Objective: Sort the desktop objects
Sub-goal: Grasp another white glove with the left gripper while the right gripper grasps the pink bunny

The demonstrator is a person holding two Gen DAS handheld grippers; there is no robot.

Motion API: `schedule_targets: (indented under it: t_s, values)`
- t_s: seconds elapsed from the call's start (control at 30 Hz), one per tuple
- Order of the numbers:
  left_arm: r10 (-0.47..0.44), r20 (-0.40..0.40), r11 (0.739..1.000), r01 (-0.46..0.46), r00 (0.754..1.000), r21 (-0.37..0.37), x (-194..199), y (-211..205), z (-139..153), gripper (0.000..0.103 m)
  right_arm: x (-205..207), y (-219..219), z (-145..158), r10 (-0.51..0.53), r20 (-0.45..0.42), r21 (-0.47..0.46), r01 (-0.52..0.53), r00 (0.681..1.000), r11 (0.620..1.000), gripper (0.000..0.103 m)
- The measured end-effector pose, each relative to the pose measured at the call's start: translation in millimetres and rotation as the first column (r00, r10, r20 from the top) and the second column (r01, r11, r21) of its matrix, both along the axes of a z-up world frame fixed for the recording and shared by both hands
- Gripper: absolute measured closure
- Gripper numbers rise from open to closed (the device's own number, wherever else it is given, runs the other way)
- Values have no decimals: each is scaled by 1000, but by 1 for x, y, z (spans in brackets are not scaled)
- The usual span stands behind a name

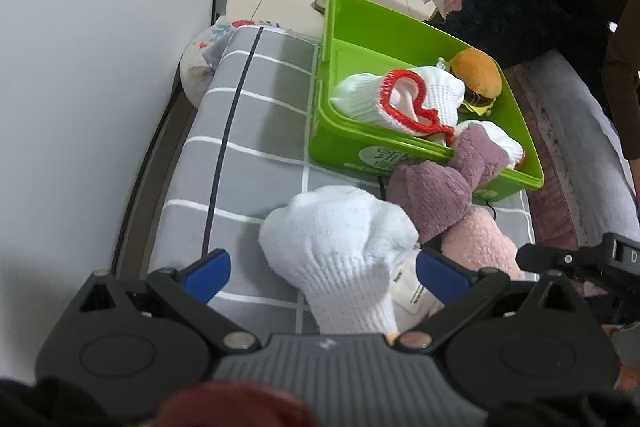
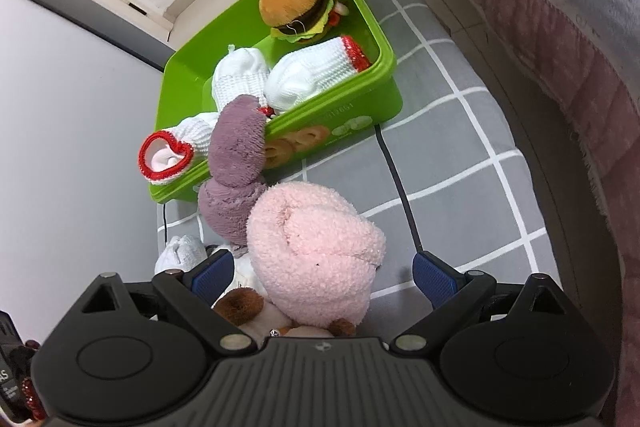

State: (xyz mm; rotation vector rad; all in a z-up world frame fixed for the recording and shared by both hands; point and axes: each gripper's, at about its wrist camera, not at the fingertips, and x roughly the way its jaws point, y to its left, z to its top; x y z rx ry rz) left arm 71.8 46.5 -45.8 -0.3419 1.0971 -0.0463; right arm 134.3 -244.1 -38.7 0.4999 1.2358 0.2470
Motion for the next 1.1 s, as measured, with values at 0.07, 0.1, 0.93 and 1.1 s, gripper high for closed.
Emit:
schedule_targets:
  t_s: [0.07, 0.1, 0.93, 1.1]
  values:
    - [7, -9, 1000, -7, 1000, -19, 0, 1, -2, 1, 1, 0, -2, -2, -9, 8, 2, 1000, 1000, 6]
    - [6, -10, 1000, -6, 1000, -25, 0, 1, -2, 1, 1, 0, -3, -1, -13, 11, 1, 1000, 1000, 6]
    - [-6, -35, 1000, 6, 999, -11, 4, -9, -19, 17, 5, 11, -27, 14, -86, 47, -10, 996, 999, 14]
    - [-20, -44, 1000, 20, 999, -1, 6, -14, -21, 21, 5, 15, -31, 16, -94, 50, -11, 995, 999, 18]
